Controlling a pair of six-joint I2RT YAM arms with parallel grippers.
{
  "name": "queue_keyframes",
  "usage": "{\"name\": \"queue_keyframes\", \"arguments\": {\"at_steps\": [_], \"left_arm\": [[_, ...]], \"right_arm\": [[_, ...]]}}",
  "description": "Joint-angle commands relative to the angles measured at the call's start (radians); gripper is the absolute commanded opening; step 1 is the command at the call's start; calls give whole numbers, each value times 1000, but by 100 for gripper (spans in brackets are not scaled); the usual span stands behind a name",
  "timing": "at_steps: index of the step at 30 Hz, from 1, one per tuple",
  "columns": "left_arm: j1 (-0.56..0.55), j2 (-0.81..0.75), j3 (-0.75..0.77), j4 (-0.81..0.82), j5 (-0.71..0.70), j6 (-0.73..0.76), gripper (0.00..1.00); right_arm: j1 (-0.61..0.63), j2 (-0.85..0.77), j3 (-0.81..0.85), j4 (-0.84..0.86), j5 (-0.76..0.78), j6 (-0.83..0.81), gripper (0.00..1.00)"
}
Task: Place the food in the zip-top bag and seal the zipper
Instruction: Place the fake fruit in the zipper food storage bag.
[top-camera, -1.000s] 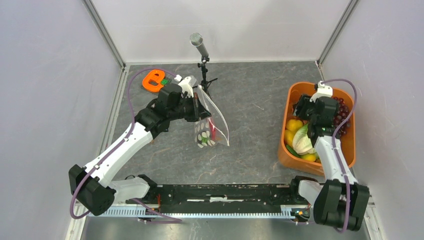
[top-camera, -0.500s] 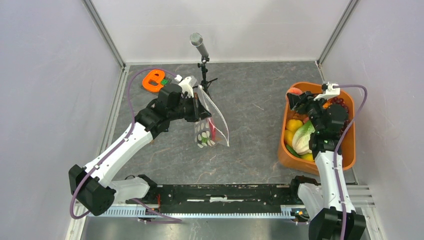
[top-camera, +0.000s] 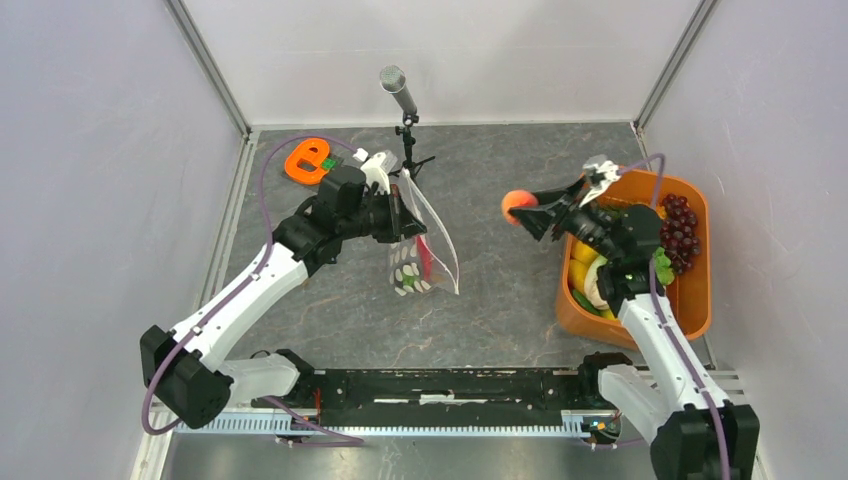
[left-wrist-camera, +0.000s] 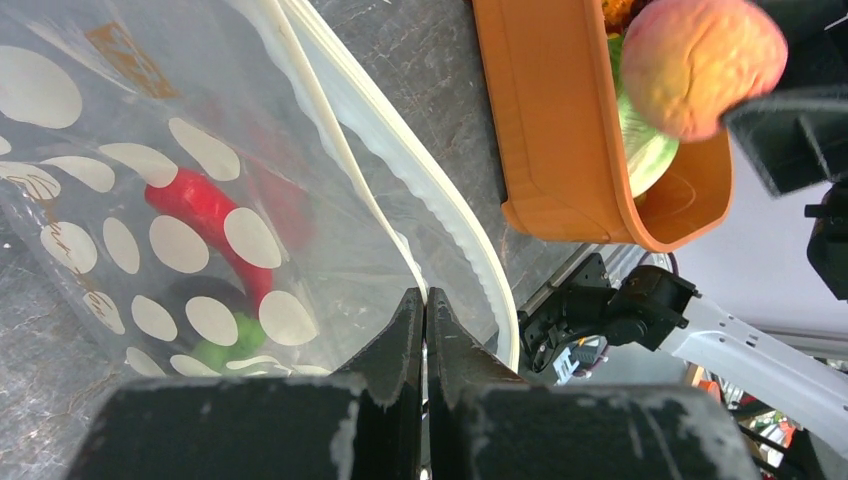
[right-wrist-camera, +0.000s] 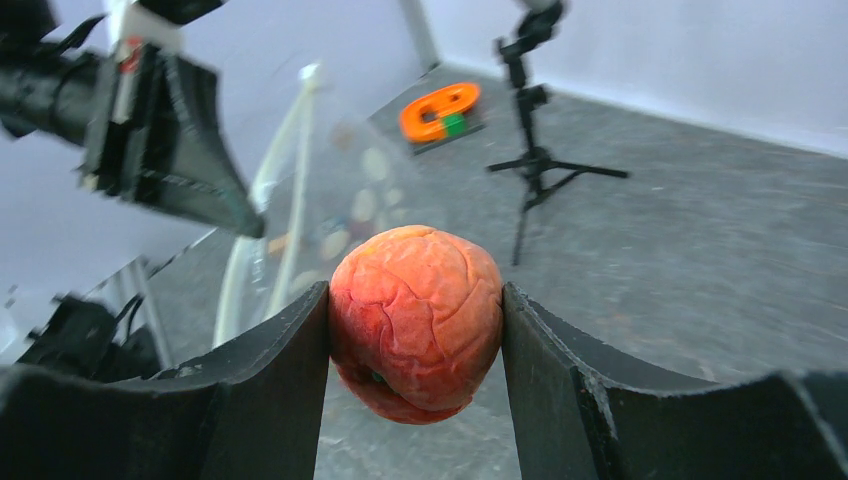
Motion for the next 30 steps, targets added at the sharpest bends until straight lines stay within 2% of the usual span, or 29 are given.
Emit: {"name": "queue_keyframes", "arguments": {"at_steps": [1,8,16,22,25,30], "left_arm": [[-2,15,8,56,40,10,2],[-2,29,14,57,49,5,2],[-2,49,26,43,67,4,2],[-3,44,26,33,67,9,2],[-2,40,30,29,70,12,2],[-2,36,37,18,71,16,2]], "right_arm": [[125,26,57,3,-43,-55,53],[315,61,80,-1,-30,-108,53],[502,148,163,-73,56,-210,53],[578,237,229,-196,190,-298,54],[607,264,262,-279,312,-345,53],[619,258,252,-291,424,-369,54]]}}
